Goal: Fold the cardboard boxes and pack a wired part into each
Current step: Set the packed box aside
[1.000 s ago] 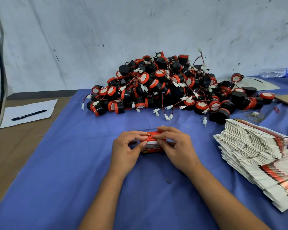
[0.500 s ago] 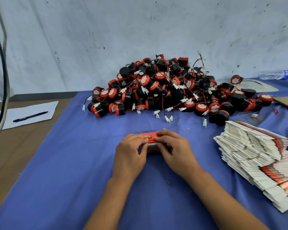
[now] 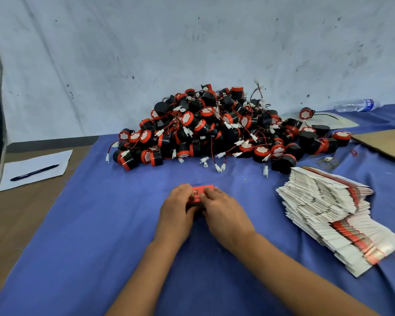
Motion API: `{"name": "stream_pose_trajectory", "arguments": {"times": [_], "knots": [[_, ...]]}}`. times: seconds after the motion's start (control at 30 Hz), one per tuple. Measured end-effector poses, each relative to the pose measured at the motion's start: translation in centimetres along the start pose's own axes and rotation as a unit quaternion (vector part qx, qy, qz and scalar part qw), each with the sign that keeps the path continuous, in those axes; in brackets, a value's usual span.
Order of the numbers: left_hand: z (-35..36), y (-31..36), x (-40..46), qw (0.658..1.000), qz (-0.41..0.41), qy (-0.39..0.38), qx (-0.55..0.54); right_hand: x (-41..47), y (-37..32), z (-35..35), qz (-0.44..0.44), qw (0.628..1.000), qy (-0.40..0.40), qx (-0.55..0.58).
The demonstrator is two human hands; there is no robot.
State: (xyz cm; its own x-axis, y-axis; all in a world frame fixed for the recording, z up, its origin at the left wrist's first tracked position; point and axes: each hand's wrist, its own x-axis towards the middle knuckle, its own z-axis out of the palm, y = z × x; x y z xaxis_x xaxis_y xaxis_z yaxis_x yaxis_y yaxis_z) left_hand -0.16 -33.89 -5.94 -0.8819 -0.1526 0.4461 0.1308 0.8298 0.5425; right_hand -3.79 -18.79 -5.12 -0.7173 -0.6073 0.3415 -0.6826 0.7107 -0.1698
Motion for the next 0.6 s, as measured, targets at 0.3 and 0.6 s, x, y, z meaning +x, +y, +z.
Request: {"name": "stream_pose_trajectory", "arguments": {"times": [0.3,0.6], "knots": [[-2.2,9.7,0.4,0.985,-0.019,0.037,-0.166,-4.8,0.9,-9.9,0.095,0.989,0.110,0.036],[5.5,43.2,-1.4,0.887,0.201,-0.150,-0.389,-25.8,10.2,-35.0,0.452,0.856,0.224,-0.112]]}}
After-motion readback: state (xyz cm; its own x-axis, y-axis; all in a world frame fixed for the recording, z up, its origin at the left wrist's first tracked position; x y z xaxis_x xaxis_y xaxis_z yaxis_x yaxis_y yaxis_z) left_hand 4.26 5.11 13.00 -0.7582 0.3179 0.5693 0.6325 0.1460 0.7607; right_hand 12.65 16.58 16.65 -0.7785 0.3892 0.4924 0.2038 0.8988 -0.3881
